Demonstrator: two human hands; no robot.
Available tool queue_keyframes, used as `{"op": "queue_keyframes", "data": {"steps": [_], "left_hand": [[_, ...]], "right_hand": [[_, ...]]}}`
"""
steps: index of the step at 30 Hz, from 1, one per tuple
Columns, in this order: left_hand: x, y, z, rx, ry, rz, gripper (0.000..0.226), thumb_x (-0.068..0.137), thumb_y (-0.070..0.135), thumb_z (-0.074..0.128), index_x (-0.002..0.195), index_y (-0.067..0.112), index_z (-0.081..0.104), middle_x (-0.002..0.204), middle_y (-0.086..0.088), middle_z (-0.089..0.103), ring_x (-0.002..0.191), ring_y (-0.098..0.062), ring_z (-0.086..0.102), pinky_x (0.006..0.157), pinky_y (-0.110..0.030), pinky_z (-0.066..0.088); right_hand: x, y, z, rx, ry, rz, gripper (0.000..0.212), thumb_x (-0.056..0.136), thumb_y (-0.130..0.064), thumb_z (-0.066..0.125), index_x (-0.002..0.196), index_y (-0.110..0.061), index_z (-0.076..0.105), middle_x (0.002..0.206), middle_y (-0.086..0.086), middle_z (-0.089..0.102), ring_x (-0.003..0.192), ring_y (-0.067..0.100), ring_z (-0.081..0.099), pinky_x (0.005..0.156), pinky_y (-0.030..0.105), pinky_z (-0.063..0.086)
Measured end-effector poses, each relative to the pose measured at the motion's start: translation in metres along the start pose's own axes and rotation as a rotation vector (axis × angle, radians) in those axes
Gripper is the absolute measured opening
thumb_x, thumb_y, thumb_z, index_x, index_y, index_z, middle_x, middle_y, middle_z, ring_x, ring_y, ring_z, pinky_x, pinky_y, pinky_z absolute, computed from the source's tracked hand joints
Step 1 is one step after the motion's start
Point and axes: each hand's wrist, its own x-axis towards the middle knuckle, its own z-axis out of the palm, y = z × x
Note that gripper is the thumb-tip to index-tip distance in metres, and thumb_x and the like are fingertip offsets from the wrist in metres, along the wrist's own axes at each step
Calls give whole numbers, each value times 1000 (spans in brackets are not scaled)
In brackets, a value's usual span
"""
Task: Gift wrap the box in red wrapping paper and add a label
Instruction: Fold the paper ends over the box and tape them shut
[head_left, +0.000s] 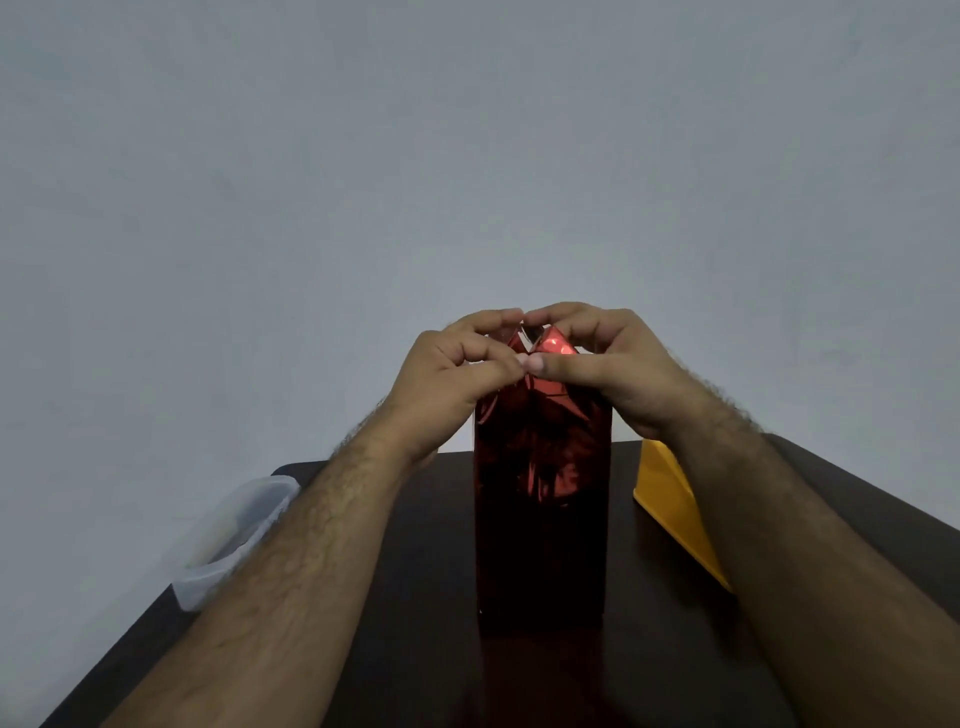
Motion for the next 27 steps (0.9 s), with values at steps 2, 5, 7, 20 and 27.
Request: {"op": "queue_keyframes", "data": {"steps": [2,5,7,20,27], "left_hand": [[0,-2,2,-60,17,-30,15,97,4,73,89,10,85,139,13,69,129,-3,65,103,-27,51],[1,-8,0,-113,18,-36,14,93,18,78,96,6,84,139,9,70,132,-10,65,112,-40,50],[-1,-10,-1,-60,29,-14,22,84,31,86,94,12,83,138,9,70,134,-10,63,117,-48,46],[2,-9,8,-182,25,-238,29,99,23,75,112,-3,78,118,-14,79,109,-24,75,109,-46,55],[4,-11,13,-252,115,-215,11,98,17,77,96,7,82,120,-11,79,110,-24,76,102,-39,58]], "right_hand": [[3,4,2,75,31,45,5,87,-7,80,86,-3,80,129,11,70,115,25,71,95,41,59],[5,2,2,82,44,101,7,92,1,72,92,6,77,128,13,71,117,29,71,99,42,58],[5,-4,1,75,63,143,14,94,-1,72,100,11,75,124,11,74,114,26,73,95,38,59],[4,-15,2,36,123,251,25,92,-18,78,105,2,78,107,12,80,102,21,77,79,38,60],[-1,-30,-7,-97,100,245,53,69,-45,88,94,-2,70,102,1,79,105,9,74,92,49,57]]}}
